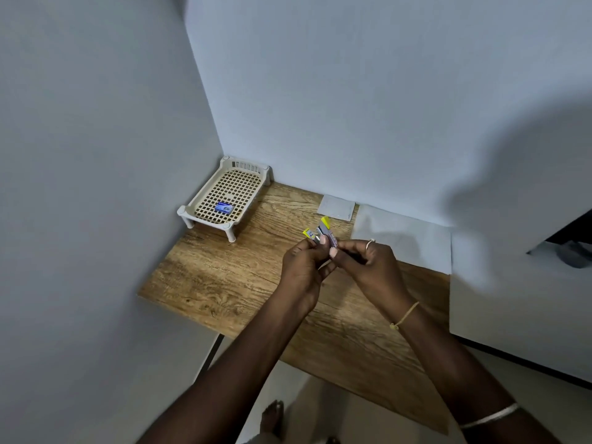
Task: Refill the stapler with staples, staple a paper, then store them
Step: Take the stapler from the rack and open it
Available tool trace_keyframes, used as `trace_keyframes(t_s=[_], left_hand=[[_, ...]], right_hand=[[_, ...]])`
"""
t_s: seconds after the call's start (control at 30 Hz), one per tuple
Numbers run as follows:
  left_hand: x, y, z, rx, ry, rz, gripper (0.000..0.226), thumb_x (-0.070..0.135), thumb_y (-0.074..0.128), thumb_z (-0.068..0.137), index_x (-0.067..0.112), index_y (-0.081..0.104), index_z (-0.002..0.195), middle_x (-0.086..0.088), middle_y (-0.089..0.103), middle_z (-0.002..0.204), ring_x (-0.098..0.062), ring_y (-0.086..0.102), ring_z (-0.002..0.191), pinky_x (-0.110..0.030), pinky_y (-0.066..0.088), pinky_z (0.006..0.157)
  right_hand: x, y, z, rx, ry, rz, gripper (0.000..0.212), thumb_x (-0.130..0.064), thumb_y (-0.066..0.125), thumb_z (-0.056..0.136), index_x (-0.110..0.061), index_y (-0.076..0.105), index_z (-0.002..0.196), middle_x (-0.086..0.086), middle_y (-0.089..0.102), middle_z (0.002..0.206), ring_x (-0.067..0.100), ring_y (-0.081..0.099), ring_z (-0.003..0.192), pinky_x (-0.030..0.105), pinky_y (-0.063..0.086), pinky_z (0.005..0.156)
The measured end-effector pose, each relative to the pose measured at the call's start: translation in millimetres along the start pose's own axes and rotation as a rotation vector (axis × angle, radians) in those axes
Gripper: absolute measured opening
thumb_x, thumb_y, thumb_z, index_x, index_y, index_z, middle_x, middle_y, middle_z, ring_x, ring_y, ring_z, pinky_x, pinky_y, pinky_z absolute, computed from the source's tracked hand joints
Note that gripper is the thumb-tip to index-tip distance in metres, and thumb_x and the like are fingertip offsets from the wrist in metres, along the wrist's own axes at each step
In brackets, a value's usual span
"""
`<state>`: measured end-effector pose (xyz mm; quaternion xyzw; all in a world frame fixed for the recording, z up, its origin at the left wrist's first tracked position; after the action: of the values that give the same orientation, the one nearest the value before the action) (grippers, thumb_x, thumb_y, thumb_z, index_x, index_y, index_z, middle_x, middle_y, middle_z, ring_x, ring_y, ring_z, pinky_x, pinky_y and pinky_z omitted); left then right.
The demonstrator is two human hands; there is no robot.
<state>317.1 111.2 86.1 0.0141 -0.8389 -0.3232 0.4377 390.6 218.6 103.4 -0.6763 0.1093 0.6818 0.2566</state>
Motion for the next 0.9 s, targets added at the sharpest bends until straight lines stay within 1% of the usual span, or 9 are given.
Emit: trace_keyframes(t_s=[0.1, 0.17, 0.2, 0.3, 0.4, 0.53, 0.7, 0.8, 0.9], left_hand=[[5.2, 2.2, 2.1, 0.038, -0.004, 0.042, 0.021, -0.004, 0.057, 0.096, 0.009, 0.069, 0.085, 0.001, 0.076, 0.076, -0.014, 0.072, 0.074, -0.03, 0.062, 0.065], [8.2, 1.9, 6.1, 0.056, -0.013, 0.042, 0.022, -0.007, 0.055, 0.095, 0.007, 0.068, 0.084, -0.001, 0.075, 0.075, -0.015, 0.072, 0.072, -0.03, 0.062, 0.062], [9.7, 1.9, 8.4, 0.051, -0.02, 0.033, 0.023, -0.008, 0.055, 0.095, 0.005, 0.067, 0.082, -0.003, 0.075, 0.074, -0.016, 0.072, 0.072, -0.031, 0.063, 0.063], [13.4, -0.1, 15.9, 0.025, -0.046, -0.011, 0.022, -0.008, 0.053, 0.097, 0.002, 0.067, 0.083, -0.007, 0.073, 0.075, -0.019, 0.07, 0.074, -0.033, 0.064, 0.067], [17.9, -4.5, 22.4, 0.001, -0.07, -0.067, 0.019, -0.004, 0.049, 0.1, 0.003, 0.064, 0.09, -0.01, 0.075, 0.081, -0.022, 0.071, 0.079, -0.032, 0.064, 0.067], [25.7, -7.6, 32.5, -0.066, -0.09, -0.124, 0.017, 0.004, 0.047, 0.104, 0.005, 0.06, 0.093, -0.015, 0.077, 0.092, -0.023, 0.076, 0.08, -0.033, 0.064, 0.066], [33.6, -8.6, 42.6, -0.106, -0.099, -0.198, 0.02, 0.005, 0.041, 0.107, 0.001, 0.059, 0.102, -0.019, 0.075, 0.099, -0.027, 0.077, 0.084, -0.039, 0.065, 0.071], [38.3, -9.4, 46.0, -0.118, -0.113, -0.211, 0.02, 0.006, 0.039, 0.108, -0.001, 0.058, 0.109, -0.02, 0.076, 0.103, -0.03, 0.077, 0.089, -0.041, 0.065, 0.072], [41.2, -7.8, 48.2, -0.127, -0.116, -0.18, 0.019, 0.008, 0.04, 0.108, 0.0, 0.058, 0.111, -0.019, 0.076, 0.106, -0.03, 0.076, 0.092, -0.044, 0.062, 0.084]], right_hand=[[-6.7, -0.2, -3.8, 0.018, -0.043, -0.019, 0.018, -0.027, 0.078, 0.086, -0.045, 0.078, 0.09, -0.013, 0.079, 0.083, 0.004, 0.075, 0.085, 0.029, 0.059, 0.079], [-7.9, 1.8, -4.5, 0.059, -0.063, -0.031, 0.024, -0.028, 0.079, 0.085, -0.052, 0.076, 0.088, -0.017, 0.078, 0.085, 0.002, 0.075, 0.085, 0.027, 0.058, 0.078], [-7.1, 3.7, -4.4, 0.081, -0.067, -0.018, 0.023, -0.027, 0.079, 0.085, -0.05, 0.077, 0.089, -0.017, 0.079, 0.087, 0.003, 0.075, 0.086, 0.027, 0.059, 0.079], [-0.3, 10.2, -3.9, 0.177, -0.058, 0.071, 0.014, -0.02, 0.078, 0.087, -0.029, 0.08, 0.098, -0.007, 0.08, 0.093, 0.012, 0.076, 0.092, 0.035, 0.06, 0.084], [4.3, 16.9, -4.5, 0.272, -0.05, 0.155, 0.015, -0.017, 0.077, 0.089, -0.017, 0.08, 0.104, -0.004, 0.08, 0.097, 0.014, 0.076, 0.097, 0.033, 0.06, 0.087], [11.9, 24.6, -6.1, 0.382, -0.055, 0.252, 0.017, -0.018, 0.079, 0.087, -0.015, 0.079, 0.104, -0.003, 0.08, 0.098, 0.013, 0.075, 0.097, 0.021, 0.056, 0.083], [19.8, 33.3, -8.2, 0.449, -0.069, 0.337, 0.013, -0.01, 0.082, 0.083, -0.016, 0.079, 0.094, 0.003, 0.079, 0.096, 0.017, 0.074, 0.094, 0.028, 0.055, 0.085], [21.3, 37.0, -11.1, 0.475, -0.081, 0.351, 0.023, -0.01, 0.084, 0.081, -0.017, 0.078, 0.102, 0.004, 0.079, 0.102, 0.02, 0.075, 0.1, 0.026, 0.057, 0.086], [20.7, 40.9, -12.4, 0.507, -0.067, 0.348, 0.025, -0.013, 0.086, 0.079, -0.024, 0.078, 0.1, 0.001, 0.079, 0.099, 0.014, 0.075, 0.094, 0.021, 0.056, 0.081]])
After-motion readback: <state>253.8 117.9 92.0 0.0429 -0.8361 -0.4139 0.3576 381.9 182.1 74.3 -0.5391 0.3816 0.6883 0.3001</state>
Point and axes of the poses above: each hand's wrist, its own z-axis towards the middle knuckle, its own y-axis out of the palm, x = y × z, the point moved 4 cm from there along z, towards the middle knuckle
